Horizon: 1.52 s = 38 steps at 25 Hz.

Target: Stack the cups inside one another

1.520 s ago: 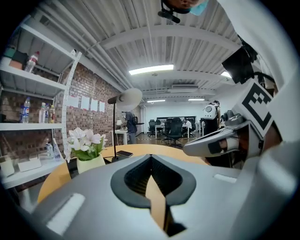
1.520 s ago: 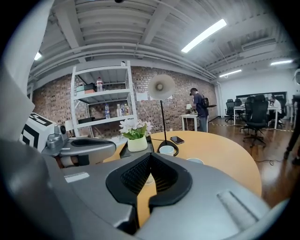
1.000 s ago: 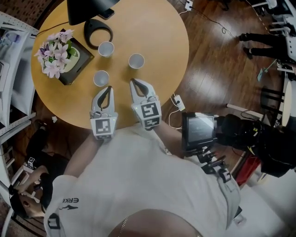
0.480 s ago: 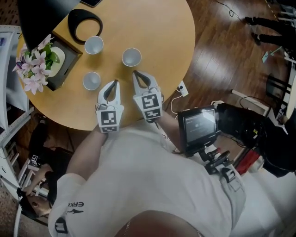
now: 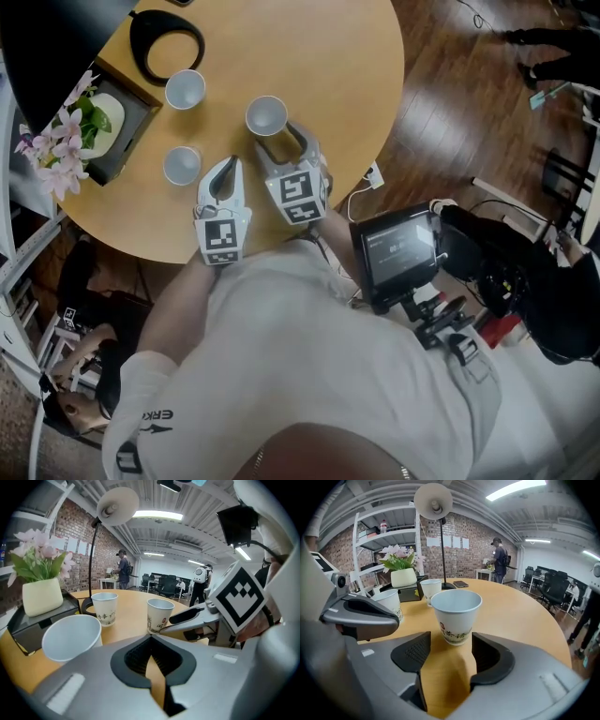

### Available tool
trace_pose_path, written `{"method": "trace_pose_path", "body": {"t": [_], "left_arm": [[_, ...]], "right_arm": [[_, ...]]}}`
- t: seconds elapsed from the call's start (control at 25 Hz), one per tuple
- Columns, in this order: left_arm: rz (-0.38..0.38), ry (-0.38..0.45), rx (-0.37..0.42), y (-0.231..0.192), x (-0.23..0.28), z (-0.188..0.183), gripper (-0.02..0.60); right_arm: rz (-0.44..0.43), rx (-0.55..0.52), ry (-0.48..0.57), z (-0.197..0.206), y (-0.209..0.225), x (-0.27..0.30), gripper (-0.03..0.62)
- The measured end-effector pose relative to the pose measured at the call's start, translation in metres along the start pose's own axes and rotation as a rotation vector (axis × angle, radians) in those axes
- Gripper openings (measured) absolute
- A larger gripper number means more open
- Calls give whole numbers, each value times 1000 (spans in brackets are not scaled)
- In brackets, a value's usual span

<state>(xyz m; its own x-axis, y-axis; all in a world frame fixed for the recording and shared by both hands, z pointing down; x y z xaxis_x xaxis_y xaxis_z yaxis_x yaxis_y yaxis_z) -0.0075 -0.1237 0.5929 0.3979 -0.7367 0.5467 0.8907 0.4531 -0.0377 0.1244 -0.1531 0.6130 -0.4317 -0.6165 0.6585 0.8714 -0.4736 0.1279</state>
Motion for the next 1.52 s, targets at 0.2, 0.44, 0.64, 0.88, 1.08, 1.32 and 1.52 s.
{"method": "trace_pose_path", "body": {"t": [0.2,0.44,0.64,0.88,1.08,1.32,1.52], "left_arm": [[-14,-8,-4,-4,-2,5,2],[-21,-10,-1,-2,-8,0,2],[-18,-7,8,-2,-10,-3,2],[-8,7,21,-1,-14,-5,2],[3,39,38,-2,-21,-12,2],[15,116,64,2,-39,-37,2],[3,184,67,-7,-55,-56,2]], "right_arm": [[8,-14,-7,-4,5,19,328],[34,-24,-4,-13,14,25,332],[46,-21,11,-15,18,24,307],[55,-32,30,-16,16,21,305],[67,-48,69,-29,9,12,305],[89,-72,129,-56,-3,-20,305],[102,-93,183,-80,-19,-43,305]]}}
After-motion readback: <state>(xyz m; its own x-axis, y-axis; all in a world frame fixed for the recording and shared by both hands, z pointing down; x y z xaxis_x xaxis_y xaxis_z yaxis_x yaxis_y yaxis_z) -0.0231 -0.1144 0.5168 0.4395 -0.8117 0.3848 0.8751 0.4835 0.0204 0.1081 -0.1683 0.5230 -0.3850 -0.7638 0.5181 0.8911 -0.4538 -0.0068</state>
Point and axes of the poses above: the fingertips, and each gripper's own axes: x forward along the fingers, y to its right, z out of its underside, the point moved 7 cm from there along -x, backward along the fingers, and after that the axes turned 7 degrees about -z, right-handed, at the moved point
